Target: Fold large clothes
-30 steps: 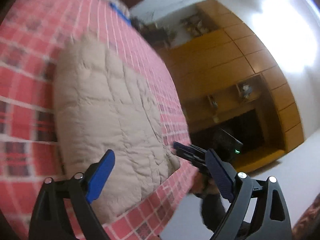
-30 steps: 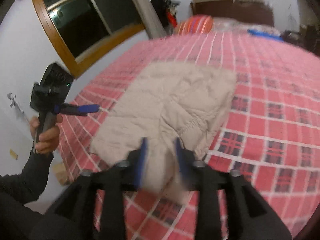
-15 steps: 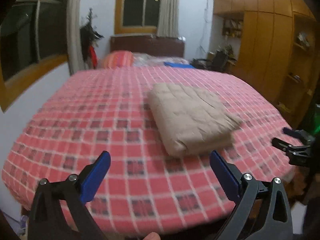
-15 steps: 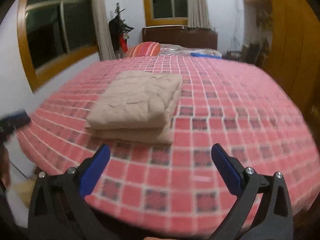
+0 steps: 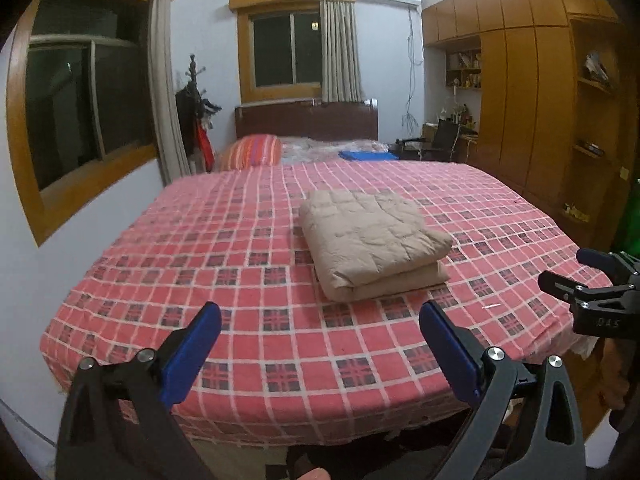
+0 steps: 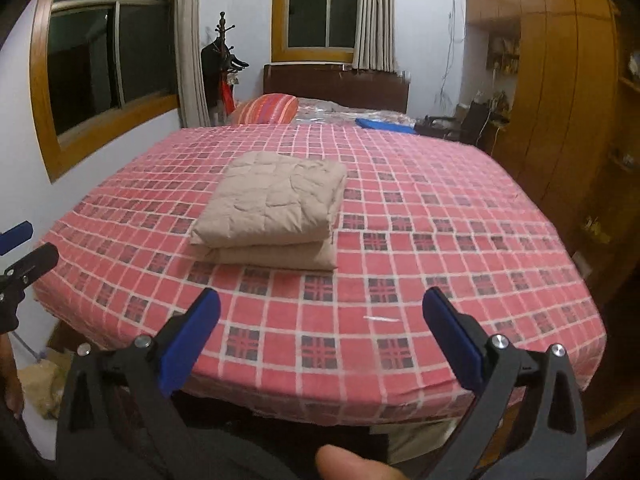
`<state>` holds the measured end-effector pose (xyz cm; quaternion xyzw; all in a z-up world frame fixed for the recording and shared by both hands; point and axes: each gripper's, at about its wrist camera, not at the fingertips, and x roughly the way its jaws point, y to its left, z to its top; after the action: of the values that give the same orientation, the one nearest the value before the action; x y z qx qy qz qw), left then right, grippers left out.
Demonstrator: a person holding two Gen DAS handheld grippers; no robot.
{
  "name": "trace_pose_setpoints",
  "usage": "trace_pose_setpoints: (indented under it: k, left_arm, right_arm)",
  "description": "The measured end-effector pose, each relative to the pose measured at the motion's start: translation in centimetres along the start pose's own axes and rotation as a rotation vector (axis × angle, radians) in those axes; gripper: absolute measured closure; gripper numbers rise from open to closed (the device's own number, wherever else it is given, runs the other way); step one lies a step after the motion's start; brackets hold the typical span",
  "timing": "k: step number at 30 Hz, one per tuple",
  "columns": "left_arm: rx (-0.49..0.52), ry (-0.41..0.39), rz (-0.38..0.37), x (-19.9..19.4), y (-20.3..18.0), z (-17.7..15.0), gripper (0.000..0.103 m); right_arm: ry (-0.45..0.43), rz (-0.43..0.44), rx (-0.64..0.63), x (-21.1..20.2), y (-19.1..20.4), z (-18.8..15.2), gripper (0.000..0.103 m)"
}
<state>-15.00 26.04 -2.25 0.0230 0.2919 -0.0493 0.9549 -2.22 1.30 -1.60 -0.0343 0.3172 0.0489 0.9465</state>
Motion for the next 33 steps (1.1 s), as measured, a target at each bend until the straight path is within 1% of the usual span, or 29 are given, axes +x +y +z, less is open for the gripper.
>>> trace_pose_setpoints:
  k: [3, 10, 17, 33]
  left_arm:
    - [-0.018, 0.037, -0.003, 1.2, 0.0, 0.0, 0.004]
    - [-0.027, 0.059, 0.012, 1.3, -0.2, -0.5, 0.004]
    - [-0.022, 0.067, 0.009, 1.5, -0.3, -0.6, 0.004]
    - [-0.047, 0.070, 0.002, 1.8, -0.1, -0.6, 0.004]
  right_arm:
    - [-0.007, -0.008, -0.001, 0.2, 0.5, 0.1, 0.003]
    - [-0.014, -0.022, -0.011, 0.1, 0.9, -0.1, 0.003]
    - [-0.026, -0.034, -0.001, -0.2, 0.4, 0.0, 0.003]
    - [-0.029, -0.043, -0.015, -0.4, 0.4, 0.2, 0.003]
